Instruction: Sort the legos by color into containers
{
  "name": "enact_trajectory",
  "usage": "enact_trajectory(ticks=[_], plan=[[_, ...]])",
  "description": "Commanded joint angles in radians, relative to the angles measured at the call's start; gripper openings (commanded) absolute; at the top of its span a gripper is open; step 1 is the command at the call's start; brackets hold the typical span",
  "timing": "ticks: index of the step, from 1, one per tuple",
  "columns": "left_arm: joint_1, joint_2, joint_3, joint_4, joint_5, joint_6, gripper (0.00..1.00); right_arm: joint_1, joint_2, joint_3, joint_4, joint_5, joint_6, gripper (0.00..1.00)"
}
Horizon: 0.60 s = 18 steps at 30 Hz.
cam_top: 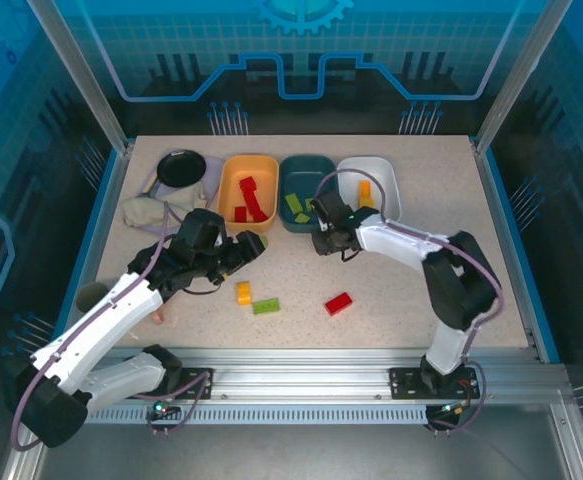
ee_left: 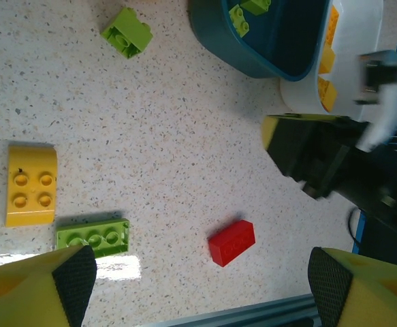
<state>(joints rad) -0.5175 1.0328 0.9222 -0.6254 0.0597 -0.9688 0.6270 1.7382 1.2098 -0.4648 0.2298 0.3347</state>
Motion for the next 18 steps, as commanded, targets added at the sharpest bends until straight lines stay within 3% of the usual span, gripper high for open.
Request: enact_trajectory(ticks=[1, 4, 12, 18], plan=[[-0.008, 0.03, 0.078, -0.017, -0.023, 0.02, 0.85, -0.003, -0.069, 0.072, -0.057, -0.008, 0.061, 0.29], [-0.002, 0.091, 0.128, -0.004, -0.023, 0.039, 0.85, -0.018, 0.015, 0.217, -0.079, -0.031, 0.062, 0.29], [0.117, 0.229, 0.21, 0.053, 0.071, 0.04, 0.85, -0.109, 0.431, 0.702, -0.157, -0.096, 0.077, 0.3], [0.142, 0.29, 0.253, 0.034, 0.077, 0.09, 0.85, -0.149, 0.724, 1.059, -0.295, -0.114, 0.057, 0.32]])
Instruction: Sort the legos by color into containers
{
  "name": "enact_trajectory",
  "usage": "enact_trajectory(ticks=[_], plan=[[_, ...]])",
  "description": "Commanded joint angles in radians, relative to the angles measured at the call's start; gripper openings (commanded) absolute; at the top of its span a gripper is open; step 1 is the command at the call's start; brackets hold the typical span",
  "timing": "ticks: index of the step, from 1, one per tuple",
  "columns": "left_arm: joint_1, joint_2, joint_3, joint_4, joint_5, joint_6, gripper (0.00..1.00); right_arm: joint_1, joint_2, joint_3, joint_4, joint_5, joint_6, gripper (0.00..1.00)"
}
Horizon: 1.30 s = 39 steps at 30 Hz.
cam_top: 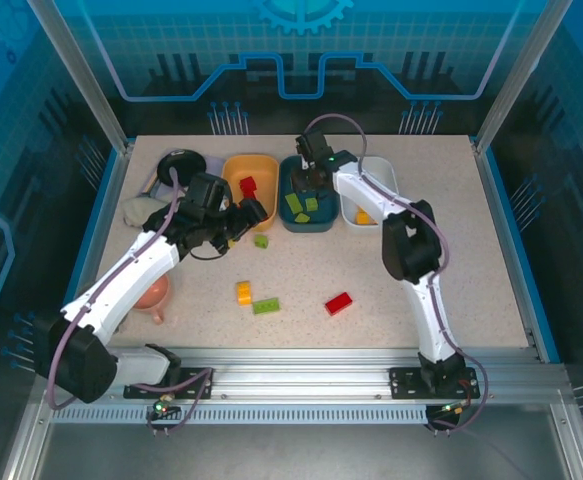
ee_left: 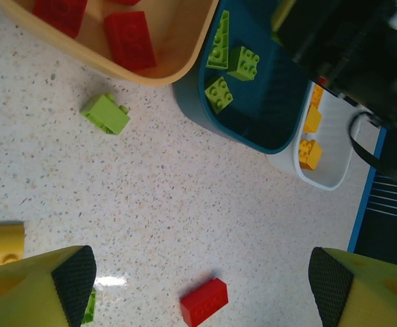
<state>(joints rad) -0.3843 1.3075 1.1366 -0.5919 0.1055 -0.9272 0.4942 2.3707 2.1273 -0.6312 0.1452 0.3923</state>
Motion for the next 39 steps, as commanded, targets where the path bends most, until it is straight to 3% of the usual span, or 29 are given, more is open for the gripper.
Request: enact_trajectory(ticks=[1, 5, 9, 13, 16, 24, 31, 39], plan=[[0.009, 0.019, 0.037, -0.001, 0.031, 0.048, 0.85, -0.021, 0.128, 0.185, -0.151, -0.035, 0.0, 0.33], [0.009, 0.005, 0.029, -0.014, 0.021, 0.046, 0.85, -0.029, 0.221, 0.317, -0.227, -0.066, -0.005, 0.46], [0.009, -0.018, 0.046, -0.065, 0.004, 0.063, 0.85, -0.019, 0.144, 0.284, -0.205, -0.075, -0.028, 0.63], [0.009, -0.064, 0.049, -0.145, -0.032, 0.07, 0.85, 0.009, -0.025, 0.15, -0.172, -0.054, -0.04, 0.65], [0.01, -0.128, 0.037, -0.266, -0.108, 0.059, 0.85, 0.057, -0.209, -0.055, -0.108, -0.036, -0.015, 0.65], [0.008, -0.398, -0.081, -0.476, -0.199, 0.039, 0.85, 0.39, -0.463, -0.451, -0.103, 0.108, 0.156, 0.65], [0.007, -0.617, -0.135, -0.577, -0.192, 0.027, 0.84, 0.626, -0.373, -0.461, -0.141, 0.189, 0.313, 0.79], [0.008, -0.704, -0.127, -0.643, -0.146, 0.054, 0.84, 0.692, -0.15, -0.254, -0.28, 0.23, 0.465, 0.84]])
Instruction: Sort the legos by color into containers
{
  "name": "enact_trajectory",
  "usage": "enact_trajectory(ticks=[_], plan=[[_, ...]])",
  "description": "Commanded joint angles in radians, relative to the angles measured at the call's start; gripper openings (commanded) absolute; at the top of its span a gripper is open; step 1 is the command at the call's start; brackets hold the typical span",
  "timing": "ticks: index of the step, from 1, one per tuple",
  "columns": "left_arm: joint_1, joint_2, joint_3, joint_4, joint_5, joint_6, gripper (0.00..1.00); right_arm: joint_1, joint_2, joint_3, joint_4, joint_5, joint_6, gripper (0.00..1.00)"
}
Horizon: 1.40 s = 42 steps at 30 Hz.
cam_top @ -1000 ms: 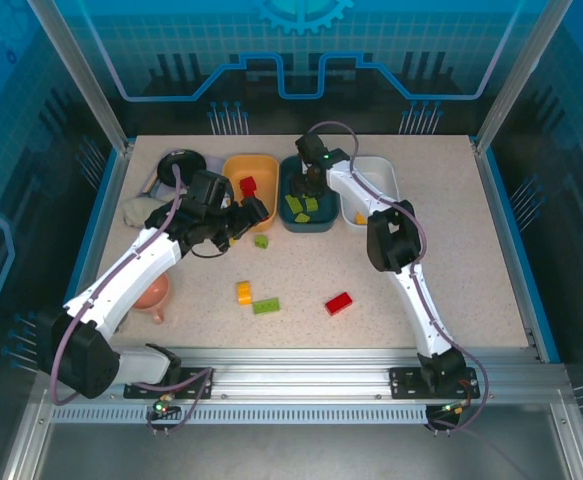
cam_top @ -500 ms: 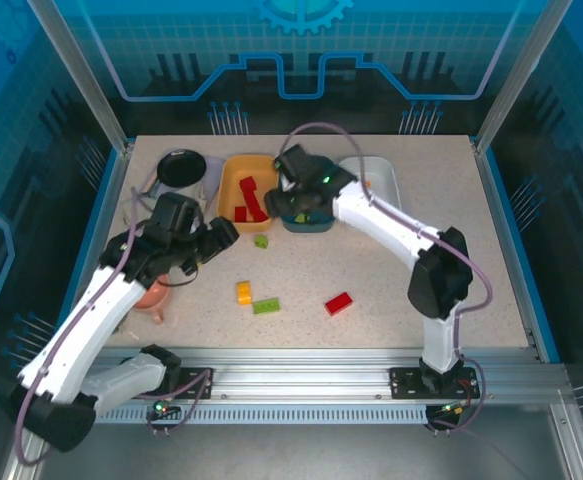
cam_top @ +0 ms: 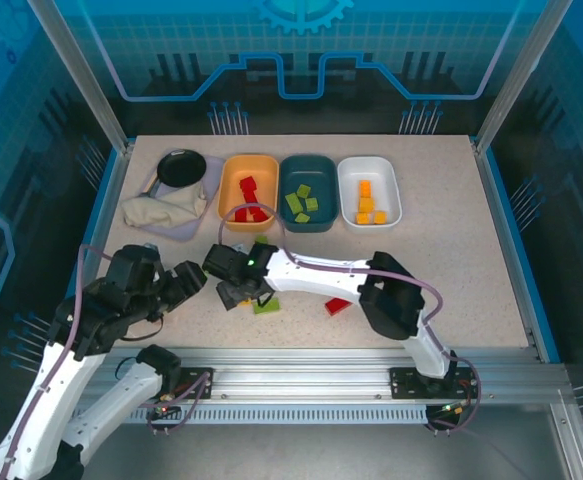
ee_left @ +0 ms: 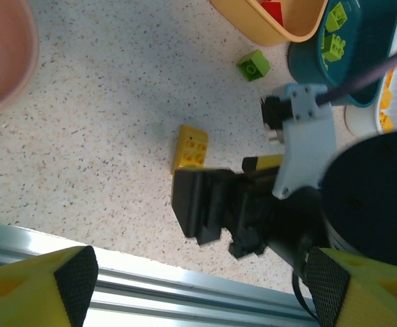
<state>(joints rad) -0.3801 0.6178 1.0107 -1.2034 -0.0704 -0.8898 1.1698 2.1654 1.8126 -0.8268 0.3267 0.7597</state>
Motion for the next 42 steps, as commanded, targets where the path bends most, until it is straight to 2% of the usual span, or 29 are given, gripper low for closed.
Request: enact_trajectory(ticks=[1, 8, 18, 23, 28, 34, 38, 42], plan=[[0.003, -0.022, 0.002, -0.036, 0.034, 0.02, 0.84, 0.014, 0.072, 0.07, -0.087, 0.056, 0.113, 0.84], [0.004, -0.027, 0.017, -0.048, 0.063, 0.05, 0.84, 0.009, 0.185, 0.155, -0.108, 0.044, 0.145, 0.75], [0.004, -0.027, 0.002, -0.032, 0.096, 0.064, 0.83, -0.002, 0.224, 0.148, -0.1, 0.051, 0.158, 0.45], [0.003, -0.026, -0.021, -0.008, 0.112, 0.055, 0.83, -0.012, 0.198, 0.14, -0.087, 0.055, 0.13, 0.32], [0.004, -0.002, -0.042, 0.071, 0.169, 0.052, 0.83, -0.06, 0.06, 0.114, -0.087, 0.089, 0.094, 0.29], [0.003, 0.145, -0.066, 0.347, 0.3, 0.022, 0.83, -0.227, -0.191, 0.01, -0.092, 0.126, -0.017, 0.29], [-0.028, 0.321, -0.032, 0.546, 0.315, 0.008, 0.83, -0.417, -0.308, -0.078, -0.074, 0.098, -0.14, 0.29], [-0.075, 0.527, 0.059, 0.673, 0.307, 0.009, 0.83, -0.62, -0.307, -0.075, -0.069, 0.022, -0.244, 0.29]])
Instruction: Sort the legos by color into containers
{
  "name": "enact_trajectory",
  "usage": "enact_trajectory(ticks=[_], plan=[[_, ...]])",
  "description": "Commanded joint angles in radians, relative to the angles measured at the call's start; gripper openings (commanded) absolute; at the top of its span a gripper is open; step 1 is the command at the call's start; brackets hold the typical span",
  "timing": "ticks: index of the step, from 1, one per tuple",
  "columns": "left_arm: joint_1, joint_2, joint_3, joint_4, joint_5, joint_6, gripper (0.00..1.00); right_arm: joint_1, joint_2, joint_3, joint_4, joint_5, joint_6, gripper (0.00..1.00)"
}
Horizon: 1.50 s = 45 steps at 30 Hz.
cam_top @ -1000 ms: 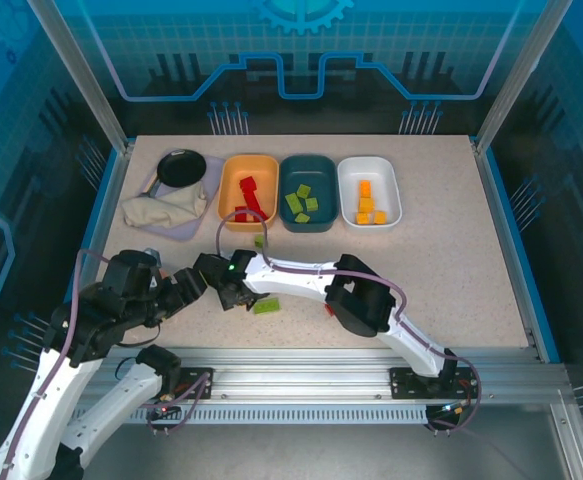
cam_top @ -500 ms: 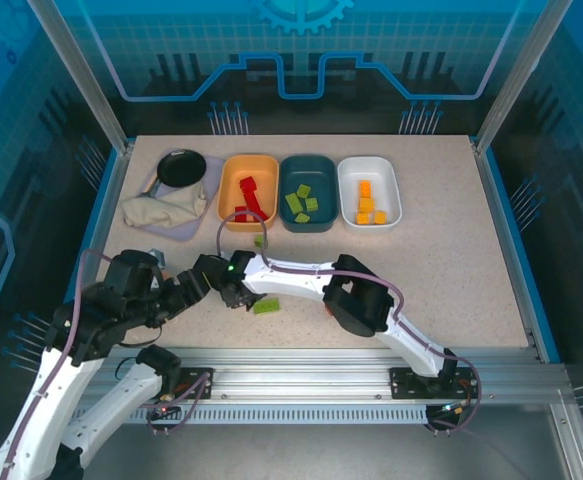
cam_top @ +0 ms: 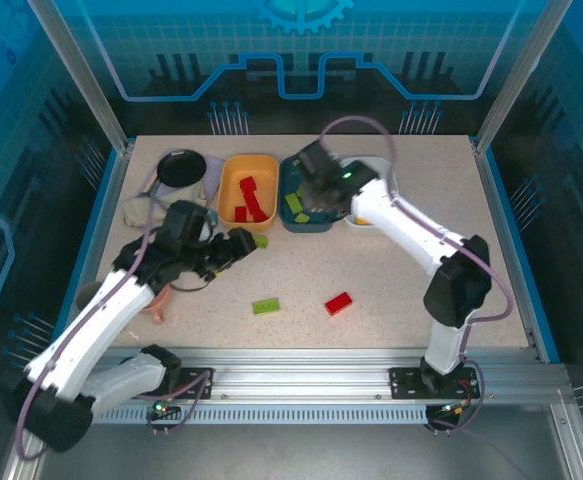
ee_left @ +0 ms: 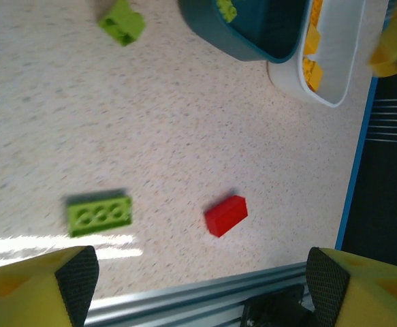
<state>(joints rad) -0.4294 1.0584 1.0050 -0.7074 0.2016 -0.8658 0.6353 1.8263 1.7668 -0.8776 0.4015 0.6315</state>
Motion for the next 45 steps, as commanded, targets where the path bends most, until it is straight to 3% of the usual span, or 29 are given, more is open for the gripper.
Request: enact_trajectory(ticks=[1, 5, 9, 18, 24, 31, 39, 42, 45], plan=[[-0.035, 0.135, 0.091, 0.212, 0.032, -0.019, 0.83, -0.133, 0.05, -0.016, -0.015, -0.07, -0.139, 0.29], [-0.075, 0.337, 0.222, 0.265, 0.022, -0.019, 0.83, -0.277, 0.18, 0.089, -0.036, -0.103, -0.192, 0.29], [-0.105, 0.489, 0.322, 0.304, 0.025, -0.029, 0.83, -0.359, 0.346, 0.242, -0.112, -0.068, -0.196, 0.28], [-0.128, 0.673, 0.468, 0.313, 0.044, -0.043, 0.83, -0.434, 0.638, 0.534, -0.219, -0.013, -0.205, 0.3], [-0.139, 0.698, 0.481, 0.284, 0.042, -0.032, 0.83, -0.443, 0.7, 0.594, -0.251, -0.005, -0.196, 0.36], [-0.144, 0.678, 0.474, 0.263, 0.041, -0.016, 0.83, -0.43, 0.623, 0.546, -0.215, -0.048, -0.191, 0.58], [-0.179, 0.674, 0.486, 0.185, 0.038, 0.066, 0.82, -0.394, 0.392, 0.483, -0.197, -0.082, -0.165, 0.57], [-0.218, 0.7, 0.517, 0.093, 0.026, 0.157, 0.82, -0.363, 0.218, 0.305, -0.127, -0.111, -0.173, 0.6], [-0.273, 0.723, 0.527, 0.036, -0.006, 0.254, 0.82, -0.344, -0.02, 0.022, -0.031, -0.214, -0.146, 0.62]])
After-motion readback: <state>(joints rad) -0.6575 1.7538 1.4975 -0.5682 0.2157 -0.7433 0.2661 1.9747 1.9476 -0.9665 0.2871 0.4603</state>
